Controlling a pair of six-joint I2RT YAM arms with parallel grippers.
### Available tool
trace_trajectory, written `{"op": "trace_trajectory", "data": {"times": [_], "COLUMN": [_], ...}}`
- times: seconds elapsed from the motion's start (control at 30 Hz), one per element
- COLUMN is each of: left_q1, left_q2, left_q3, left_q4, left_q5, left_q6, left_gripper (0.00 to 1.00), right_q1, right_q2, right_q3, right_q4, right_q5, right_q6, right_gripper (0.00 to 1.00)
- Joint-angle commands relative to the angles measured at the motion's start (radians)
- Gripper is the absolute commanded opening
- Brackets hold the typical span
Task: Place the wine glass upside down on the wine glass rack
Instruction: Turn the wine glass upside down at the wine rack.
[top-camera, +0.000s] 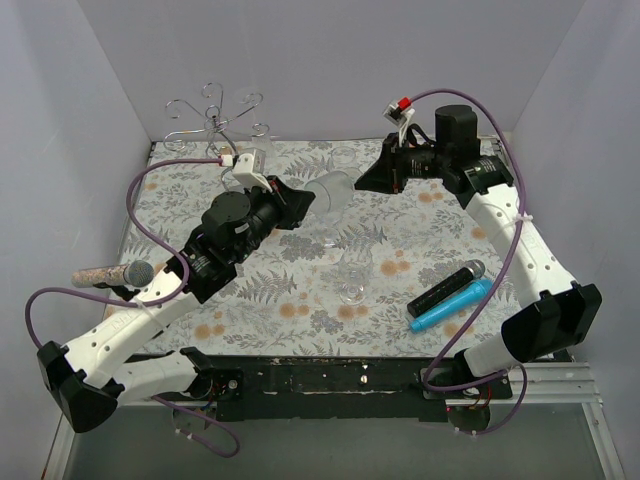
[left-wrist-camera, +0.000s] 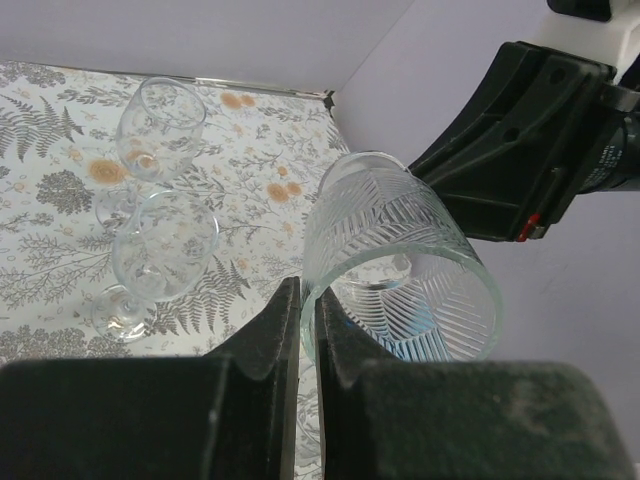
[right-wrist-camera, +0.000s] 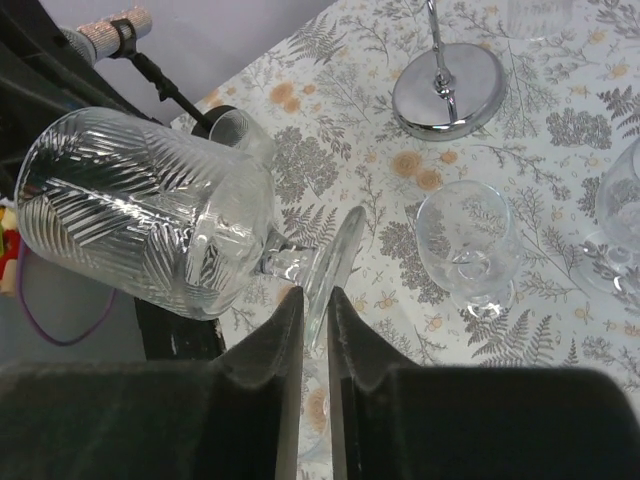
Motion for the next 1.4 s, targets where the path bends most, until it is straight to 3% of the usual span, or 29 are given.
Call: {"op": "trace_trajectory", "data": {"times": [0.0, 0.03, 0.2, 0.23, 0.5, 0.67, 1.03, 1.37], "left_q1": [-0.004, -0.004, -0.004, -0.003, -0.004, -0.003, -0.004, -0.003], "left_q2": [-0.036, -0.039, -0.062, -0.071, -0.190, -0.269, -0.414, -0.560], "left_q3": [0.014, 0.011, -0.010, -0.016, -0.067, -0.081, -0.119, -0.214], "left_q4": [0.121, 0.123, 0.126, 0.126, 0.068, -0.026, -0.231, -0.354], "left_q5": [0.017, 0.022, 0.052, 0.059, 0.053, 0.000, -0.116, -0.127], "left_q6": [-0.021, -0.023, -0.026, -0.027, -0.038, -0.001, 0.072, 0.008], "left_gripper": [0.00, 0.00, 0.00, 0.05, 0.74, 0.97, 0.98, 0.98], "right_q1": [0.018, 0.017, 0.017, 0.017, 0.001, -0.003, -0.026, -0.032], "right_q2": [-0.004, -0.008, -0.030, -0.035, -0.059, -0.065, -0.068, -0.073], "right_q3": [0.040, 0.032, 0.012, 0.009, 0.043, 0.099, 0.175, 0.240], "right_q4": [0.059, 0.068, 0.096, 0.099, 0.075, 0.023, -0.057, -0.112], "right_q5": [0.000, 0.004, 0.050, 0.051, 0.051, 0.103, 0.188, 0.264], "right_q6": [0.036, 0.046, 0.049, 0.046, -0.008, -0.094, -0.258, -0.446], "right_gripper": [0.07, 0.01, 0.01, 0.01, 0.01, 0.01, 0.01, 0.01]}}
